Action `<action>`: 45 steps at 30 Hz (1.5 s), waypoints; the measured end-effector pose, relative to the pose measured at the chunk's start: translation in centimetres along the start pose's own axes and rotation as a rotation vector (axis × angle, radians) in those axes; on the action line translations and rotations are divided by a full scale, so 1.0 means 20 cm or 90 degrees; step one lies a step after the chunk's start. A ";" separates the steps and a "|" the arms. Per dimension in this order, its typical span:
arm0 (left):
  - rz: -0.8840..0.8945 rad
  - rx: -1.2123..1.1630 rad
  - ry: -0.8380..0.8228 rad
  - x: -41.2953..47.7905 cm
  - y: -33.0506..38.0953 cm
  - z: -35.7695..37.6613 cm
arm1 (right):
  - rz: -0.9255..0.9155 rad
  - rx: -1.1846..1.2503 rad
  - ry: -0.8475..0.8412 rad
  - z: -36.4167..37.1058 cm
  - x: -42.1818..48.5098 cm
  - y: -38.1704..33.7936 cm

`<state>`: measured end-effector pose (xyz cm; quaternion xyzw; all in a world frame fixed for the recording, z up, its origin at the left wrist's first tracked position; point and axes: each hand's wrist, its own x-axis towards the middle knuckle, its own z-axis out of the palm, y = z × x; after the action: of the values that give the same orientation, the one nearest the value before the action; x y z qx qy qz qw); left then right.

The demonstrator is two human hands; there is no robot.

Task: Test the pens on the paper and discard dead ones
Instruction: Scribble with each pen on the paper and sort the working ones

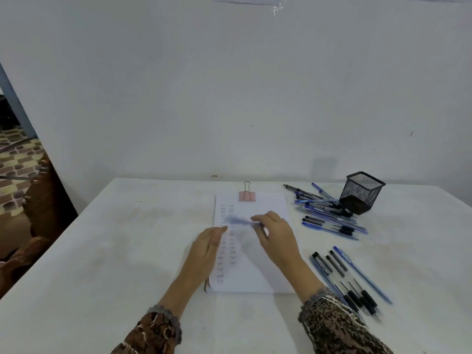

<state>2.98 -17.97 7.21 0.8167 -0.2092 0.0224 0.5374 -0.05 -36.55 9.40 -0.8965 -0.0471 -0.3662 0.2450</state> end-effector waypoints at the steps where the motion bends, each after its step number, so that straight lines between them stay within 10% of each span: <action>1: 0.002 0.078 -0.002 0.00 -0.03 -0.01 | 0.107 0.116 0.012 -0.01 0.00 -0.05; 5: -0.029 0.512 -0.115 -0.01 -0.13 -0.03 | 0.391 0.492 -0.015 0.07 -0.06 -0.23; 10: -0.064 0.547 -0.142 -0.01 -0.12 -0.02 | 0.586 0.849 0.031 0.11 -0.12 -0.22; 20: -0.062 0.531 -0.128 -0.02 -0.10 -0.02 | 0.439 0.490 -0.034 0.15 -0.18 -0.25; 45: -0.065 0.509 -0.118 -0.03 -0.10 -0.02 | 0.445 0.445 -0.093 0.18 -0.18 -0.28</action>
<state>3.31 -16.81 5.54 0.9690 -0.1910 0.0019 0.1569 -1.87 -29.72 7.06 -0.7462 0.1195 -0.1609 0.6348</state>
